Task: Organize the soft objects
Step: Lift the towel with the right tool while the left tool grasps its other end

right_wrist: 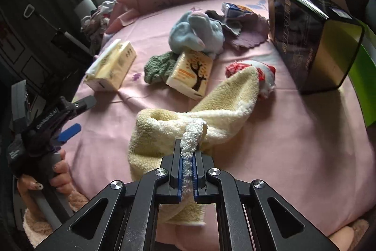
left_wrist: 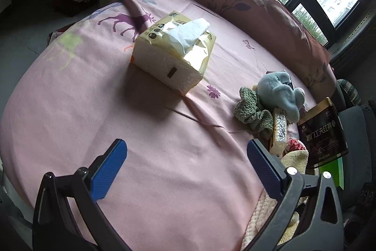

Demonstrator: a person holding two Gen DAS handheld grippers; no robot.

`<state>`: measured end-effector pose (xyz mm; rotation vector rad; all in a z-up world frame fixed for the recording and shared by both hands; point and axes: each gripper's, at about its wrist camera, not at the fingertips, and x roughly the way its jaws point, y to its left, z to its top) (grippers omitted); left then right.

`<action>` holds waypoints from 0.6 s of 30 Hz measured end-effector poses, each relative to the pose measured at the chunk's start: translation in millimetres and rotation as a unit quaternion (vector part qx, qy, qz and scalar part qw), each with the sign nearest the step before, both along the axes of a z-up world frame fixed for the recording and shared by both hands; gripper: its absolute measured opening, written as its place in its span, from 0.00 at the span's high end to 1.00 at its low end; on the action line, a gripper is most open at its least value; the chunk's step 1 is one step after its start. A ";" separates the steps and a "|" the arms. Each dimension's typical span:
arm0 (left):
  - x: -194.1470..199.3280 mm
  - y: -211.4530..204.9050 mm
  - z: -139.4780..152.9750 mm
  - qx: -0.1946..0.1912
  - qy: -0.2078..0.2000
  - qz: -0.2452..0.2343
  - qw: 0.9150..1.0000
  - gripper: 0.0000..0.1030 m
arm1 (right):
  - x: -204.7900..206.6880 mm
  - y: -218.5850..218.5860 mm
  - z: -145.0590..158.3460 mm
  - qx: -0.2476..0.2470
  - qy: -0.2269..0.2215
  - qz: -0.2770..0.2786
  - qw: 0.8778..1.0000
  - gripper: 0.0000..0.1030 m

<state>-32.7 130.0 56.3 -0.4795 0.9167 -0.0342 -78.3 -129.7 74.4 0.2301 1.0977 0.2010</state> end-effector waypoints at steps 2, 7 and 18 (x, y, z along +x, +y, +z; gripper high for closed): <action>-7.1 -13.1 0.6 -0.009 -0.003 -0.024 1.000 0.01 | -0.9 -8.0 -9.1 0.010 0.017 -0.004 1.000 0.94; -34.6 -53.7 2.3 -0.017 -0.010 -0.095 0.995 0.01 | -1.7 -22.3 -7.1 0.014 0.030 -0.009 0.999 0.72; -62.9 -117.2 -10.8 0.003 -0.004 -0.196 0.981 0.01 | 12.0 -54.5 35.3 0.044 -0.045 -0.019 0.998 0.19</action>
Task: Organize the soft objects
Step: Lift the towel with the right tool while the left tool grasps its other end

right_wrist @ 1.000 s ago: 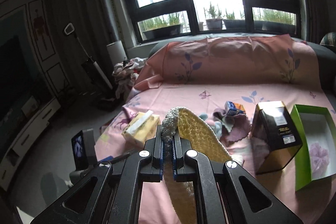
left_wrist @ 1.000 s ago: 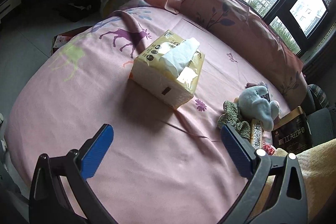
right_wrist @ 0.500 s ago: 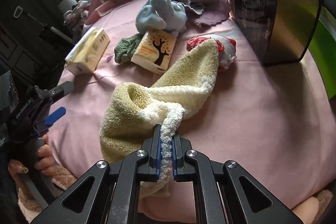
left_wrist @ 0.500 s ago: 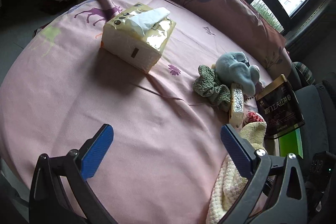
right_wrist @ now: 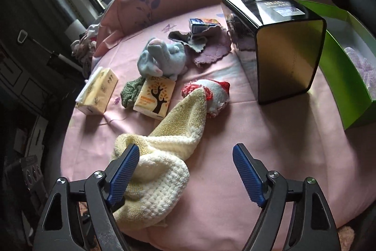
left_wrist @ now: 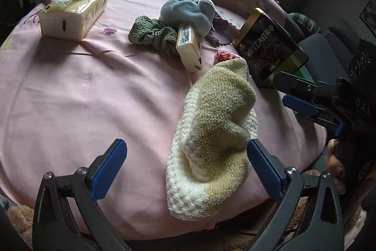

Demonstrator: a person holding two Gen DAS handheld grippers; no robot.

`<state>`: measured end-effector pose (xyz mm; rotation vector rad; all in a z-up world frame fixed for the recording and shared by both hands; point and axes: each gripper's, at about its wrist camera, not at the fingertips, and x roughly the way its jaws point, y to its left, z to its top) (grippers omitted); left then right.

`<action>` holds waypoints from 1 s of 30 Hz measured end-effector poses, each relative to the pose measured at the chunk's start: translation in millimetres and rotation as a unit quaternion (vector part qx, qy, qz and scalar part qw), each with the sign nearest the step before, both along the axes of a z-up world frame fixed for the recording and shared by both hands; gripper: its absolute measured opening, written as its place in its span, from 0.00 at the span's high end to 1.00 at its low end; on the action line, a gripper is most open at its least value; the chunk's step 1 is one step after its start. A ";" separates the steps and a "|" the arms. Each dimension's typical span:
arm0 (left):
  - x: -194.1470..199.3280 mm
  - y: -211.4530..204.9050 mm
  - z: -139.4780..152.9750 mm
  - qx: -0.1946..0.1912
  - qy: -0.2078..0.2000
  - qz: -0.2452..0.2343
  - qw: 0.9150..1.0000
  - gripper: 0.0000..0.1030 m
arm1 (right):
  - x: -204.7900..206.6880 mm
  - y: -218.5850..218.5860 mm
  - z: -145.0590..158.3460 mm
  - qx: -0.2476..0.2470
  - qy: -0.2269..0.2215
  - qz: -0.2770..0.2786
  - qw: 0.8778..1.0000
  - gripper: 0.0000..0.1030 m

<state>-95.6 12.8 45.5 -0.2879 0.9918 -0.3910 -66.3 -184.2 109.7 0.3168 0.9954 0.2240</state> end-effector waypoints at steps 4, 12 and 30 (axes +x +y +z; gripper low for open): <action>0.3 -6.5 -8.9 -0.026 0.000 -0.008 1.000 0.03 | 21.4 19.3 -11.2 0.015 -0.002 0.041 0.999 0.15; 6.4 -18.6 -16.3 0.001 -0.011 -0.006 1.000 0.24 | 45.2 39.0 -45.4 0.019 0.010 0.088 0.996 0.15; -5.7 -16.0 12.3 0.015 -0.057 0.008 0.998 0.66 | 19.9 32.0 -41.1 0.130 0.004 0.116 0.985 0.62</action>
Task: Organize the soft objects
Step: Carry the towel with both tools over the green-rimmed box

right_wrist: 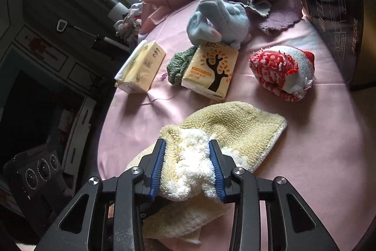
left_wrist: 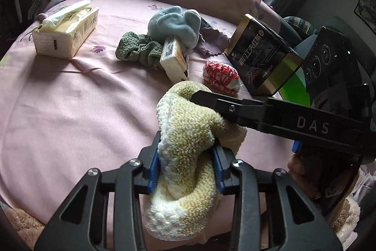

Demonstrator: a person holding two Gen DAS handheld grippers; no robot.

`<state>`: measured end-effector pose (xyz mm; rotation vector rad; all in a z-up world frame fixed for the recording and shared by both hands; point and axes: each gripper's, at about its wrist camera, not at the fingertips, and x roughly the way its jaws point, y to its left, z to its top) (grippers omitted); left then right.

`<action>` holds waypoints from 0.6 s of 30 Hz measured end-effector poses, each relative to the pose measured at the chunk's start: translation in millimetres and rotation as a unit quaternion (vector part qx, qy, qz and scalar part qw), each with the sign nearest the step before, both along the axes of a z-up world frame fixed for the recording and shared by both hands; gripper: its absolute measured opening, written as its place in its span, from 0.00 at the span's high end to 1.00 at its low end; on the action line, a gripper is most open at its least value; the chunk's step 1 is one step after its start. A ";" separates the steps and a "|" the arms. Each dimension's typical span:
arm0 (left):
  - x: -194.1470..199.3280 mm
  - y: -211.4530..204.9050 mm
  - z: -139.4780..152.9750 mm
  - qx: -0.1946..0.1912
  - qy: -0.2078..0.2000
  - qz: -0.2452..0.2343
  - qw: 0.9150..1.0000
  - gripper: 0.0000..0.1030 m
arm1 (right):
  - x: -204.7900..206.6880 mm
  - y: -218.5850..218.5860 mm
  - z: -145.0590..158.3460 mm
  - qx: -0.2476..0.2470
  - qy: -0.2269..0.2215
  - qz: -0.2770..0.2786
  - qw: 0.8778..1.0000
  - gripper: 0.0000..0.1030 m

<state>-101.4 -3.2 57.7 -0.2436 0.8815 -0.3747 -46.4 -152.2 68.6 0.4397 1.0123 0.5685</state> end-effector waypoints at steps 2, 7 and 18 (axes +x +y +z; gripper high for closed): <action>-0.7 1.5 11.6 -0.007 -0.013 -0.001 1.000 0.66 | -3.8 0.5 14.9 0.000 -0.021 -0.004 1.000 0.62; -5.4 -4.5 45.4 -0.005 -0.059 -0.004 0.998 0.66 | -10.6 -7.1 53.7 0.006 -0.062 -0.023 0.998 0.62; -9.9 -31.8 127.6 0.003 -0.165 -0.026 0.986 0.66 | -20.0 -39.7 142.8 0.021 -0.170 -0.057 0.984 0.62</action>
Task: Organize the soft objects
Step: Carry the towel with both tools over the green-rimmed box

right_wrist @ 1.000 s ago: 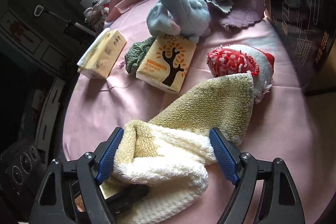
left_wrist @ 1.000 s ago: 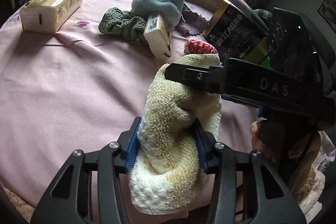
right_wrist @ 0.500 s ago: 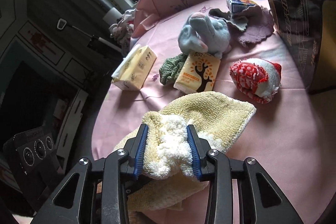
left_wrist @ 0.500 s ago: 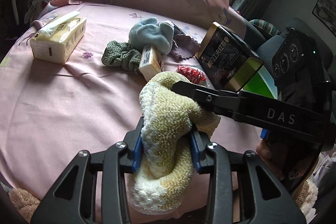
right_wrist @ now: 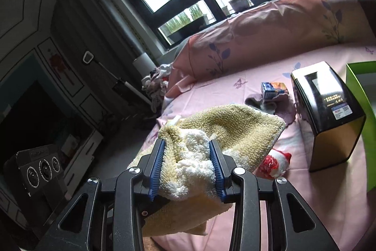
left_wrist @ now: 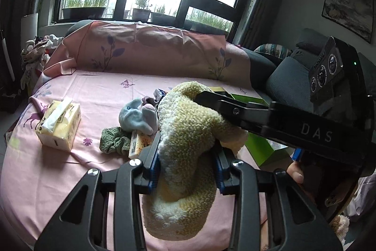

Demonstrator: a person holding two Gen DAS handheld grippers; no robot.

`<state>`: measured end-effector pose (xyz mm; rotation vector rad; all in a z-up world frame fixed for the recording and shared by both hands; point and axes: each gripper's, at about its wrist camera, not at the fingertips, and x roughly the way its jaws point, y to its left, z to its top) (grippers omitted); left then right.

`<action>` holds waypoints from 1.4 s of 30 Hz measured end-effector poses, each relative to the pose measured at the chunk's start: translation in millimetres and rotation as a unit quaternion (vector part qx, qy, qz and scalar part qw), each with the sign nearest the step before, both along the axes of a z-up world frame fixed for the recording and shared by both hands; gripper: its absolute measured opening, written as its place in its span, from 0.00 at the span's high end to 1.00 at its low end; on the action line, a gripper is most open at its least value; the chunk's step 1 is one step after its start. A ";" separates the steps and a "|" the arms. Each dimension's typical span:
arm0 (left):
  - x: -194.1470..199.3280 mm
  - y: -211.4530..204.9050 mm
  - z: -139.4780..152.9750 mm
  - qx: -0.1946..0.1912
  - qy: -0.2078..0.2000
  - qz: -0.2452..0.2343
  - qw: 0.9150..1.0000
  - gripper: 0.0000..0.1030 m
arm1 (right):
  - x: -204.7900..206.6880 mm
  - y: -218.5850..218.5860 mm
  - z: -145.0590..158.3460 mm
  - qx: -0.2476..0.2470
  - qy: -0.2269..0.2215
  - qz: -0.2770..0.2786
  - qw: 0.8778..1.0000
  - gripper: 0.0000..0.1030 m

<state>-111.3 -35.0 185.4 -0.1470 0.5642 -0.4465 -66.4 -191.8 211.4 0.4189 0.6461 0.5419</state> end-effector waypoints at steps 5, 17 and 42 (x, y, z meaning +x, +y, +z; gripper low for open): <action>-0.2 -14.0 30.4 -0.009 -0.040 -0.008 0.999 0.66 | 2.6 -18.4 31.2 0.020 -0.029 -0.004 0.999 0.62; 18.3 -68.5 44.9 0.004 -0.051 -0.058 0.997 0.66 | -5.5 -70.6 39.7 0.027 -0.075 -0.066 0.995 0.62; 60.2 -278.9 17.0 0.060 0.000 -0.269 0.961 0.66 | -43.3 -259.9 -1.7 0.086 -0.059 -0.332 0.937 0.61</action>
